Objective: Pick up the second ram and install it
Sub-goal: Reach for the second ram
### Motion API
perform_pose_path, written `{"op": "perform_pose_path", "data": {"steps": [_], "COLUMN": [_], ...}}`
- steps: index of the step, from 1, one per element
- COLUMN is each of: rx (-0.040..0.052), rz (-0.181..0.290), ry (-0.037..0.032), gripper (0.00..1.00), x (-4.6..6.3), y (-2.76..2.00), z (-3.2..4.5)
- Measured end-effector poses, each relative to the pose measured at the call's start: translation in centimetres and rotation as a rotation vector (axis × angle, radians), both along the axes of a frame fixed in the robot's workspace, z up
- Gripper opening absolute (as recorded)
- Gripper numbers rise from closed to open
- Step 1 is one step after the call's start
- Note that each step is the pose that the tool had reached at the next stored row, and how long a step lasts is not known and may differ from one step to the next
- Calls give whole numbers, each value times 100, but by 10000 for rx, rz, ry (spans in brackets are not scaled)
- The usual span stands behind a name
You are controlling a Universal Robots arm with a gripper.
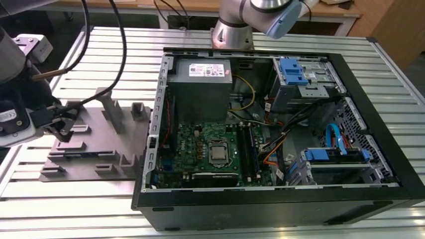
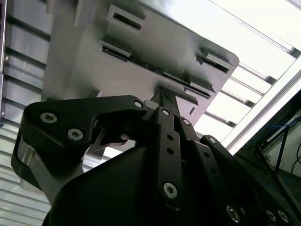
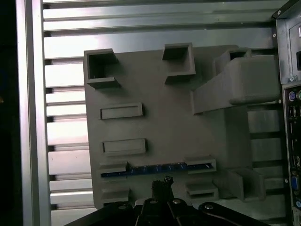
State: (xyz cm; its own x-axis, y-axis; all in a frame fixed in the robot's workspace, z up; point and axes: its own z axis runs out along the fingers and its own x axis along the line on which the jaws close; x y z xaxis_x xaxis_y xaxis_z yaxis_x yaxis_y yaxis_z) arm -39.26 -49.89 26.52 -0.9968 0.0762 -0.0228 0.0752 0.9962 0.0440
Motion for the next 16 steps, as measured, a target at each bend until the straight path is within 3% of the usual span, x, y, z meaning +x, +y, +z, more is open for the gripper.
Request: {"op": "perform_pose_path", "data": {"steps": [8, 12, 16], "rx": [1, -6, -102], "rz": [1, 7, 38], "ry": [12, 12, 12], "gripper": [11, 11, 11], "x": [7, 16, 21], "y": [-53, -50, -3], "z": [-146, -219, -288]}}
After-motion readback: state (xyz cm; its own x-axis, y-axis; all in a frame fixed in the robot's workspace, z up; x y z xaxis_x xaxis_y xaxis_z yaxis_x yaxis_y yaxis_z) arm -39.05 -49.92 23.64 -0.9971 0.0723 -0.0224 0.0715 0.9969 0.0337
